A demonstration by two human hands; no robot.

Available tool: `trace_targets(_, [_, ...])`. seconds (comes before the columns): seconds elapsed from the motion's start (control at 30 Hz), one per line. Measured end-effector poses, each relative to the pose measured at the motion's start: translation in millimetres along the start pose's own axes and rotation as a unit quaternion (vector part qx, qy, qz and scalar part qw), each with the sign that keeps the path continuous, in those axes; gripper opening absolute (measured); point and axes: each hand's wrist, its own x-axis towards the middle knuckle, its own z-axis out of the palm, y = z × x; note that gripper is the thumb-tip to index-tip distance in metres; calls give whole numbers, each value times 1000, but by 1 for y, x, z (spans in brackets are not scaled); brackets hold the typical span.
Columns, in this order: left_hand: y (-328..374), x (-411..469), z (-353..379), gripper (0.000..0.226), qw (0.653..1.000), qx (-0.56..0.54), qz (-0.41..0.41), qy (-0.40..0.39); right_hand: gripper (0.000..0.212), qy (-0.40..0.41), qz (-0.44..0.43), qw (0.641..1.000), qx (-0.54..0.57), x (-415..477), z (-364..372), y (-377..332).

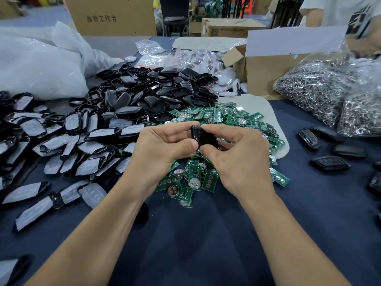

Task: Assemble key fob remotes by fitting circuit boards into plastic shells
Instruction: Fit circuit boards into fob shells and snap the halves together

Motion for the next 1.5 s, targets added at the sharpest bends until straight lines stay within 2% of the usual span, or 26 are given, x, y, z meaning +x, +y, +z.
trace_targets(0.23, [2,-2,2,38,999,37,-5,19,40,-11,-7,999,-34,-3,-1,0])
trace_targets(0.33, [2,-3,10,21,998,30,-9,59,41,9,-47,996,-74,-7,4,0])
trace_targets(0.43, [1,-3,16,26,993,54,-11,108,40,24,-95,990,-98,-9,10,-1])
trace_targets(0.6, [1,0,15,33,988,51,-26,142,42,13,-48,995,-88,-8,13,-2])
trace_targets(0.77, [0,1,12,29,989,45,-33,133,39,-1,-27,995,-95,-7,11,-7])
trace_targets(0.9, [1,0,11,24,992,26,-26,121,40,-13,-42,994,-96,-7,4,-8])
trace_targets(1.27, [-2,0,11,23,990,10,-9,137,45,54,-73,992,-87,-9,12,-8])
trace_targets(1.37, [-1,-2,12,27,991,21,21,131,44,54,-66,995,-42,-8,12,-7])
trace_targets(1.5, [1,-1,8,32,990,41,49,123,29,35,35,994,97,-1,7,-5])
